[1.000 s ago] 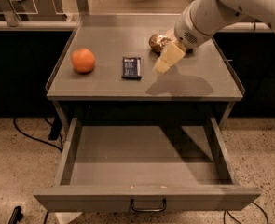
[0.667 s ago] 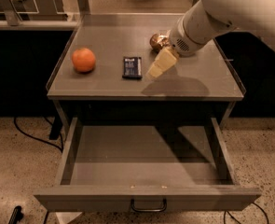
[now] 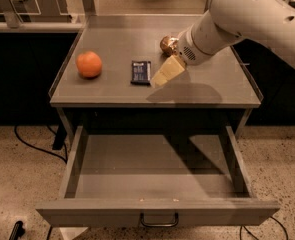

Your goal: Place rxbar blueberry into top drawer

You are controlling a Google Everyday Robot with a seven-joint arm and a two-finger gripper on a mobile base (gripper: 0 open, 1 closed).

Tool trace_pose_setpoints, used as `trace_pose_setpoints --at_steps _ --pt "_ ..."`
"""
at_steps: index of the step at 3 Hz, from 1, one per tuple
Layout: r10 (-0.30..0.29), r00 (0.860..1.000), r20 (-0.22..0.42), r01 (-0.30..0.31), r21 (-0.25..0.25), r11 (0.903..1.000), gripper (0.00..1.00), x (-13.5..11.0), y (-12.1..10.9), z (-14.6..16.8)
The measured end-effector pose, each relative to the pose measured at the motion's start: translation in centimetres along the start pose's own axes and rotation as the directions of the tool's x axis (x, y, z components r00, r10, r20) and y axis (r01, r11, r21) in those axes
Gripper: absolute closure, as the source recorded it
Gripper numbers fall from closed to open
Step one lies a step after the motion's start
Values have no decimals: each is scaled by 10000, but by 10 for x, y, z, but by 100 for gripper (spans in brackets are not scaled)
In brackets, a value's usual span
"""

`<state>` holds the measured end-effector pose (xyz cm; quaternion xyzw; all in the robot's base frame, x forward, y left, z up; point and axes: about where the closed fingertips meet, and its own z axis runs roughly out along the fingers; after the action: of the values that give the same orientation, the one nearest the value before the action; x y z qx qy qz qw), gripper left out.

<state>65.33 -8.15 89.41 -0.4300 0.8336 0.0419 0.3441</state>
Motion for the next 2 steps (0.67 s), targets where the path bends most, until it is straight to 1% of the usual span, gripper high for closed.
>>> trace_pose_setpoints --at_steps 1,2 --pt "174 9996 -218 -175 -48 9998 0 5 -3 6" --pt "257 9989 -393 -290 -862 9959 0 -3 7 40"
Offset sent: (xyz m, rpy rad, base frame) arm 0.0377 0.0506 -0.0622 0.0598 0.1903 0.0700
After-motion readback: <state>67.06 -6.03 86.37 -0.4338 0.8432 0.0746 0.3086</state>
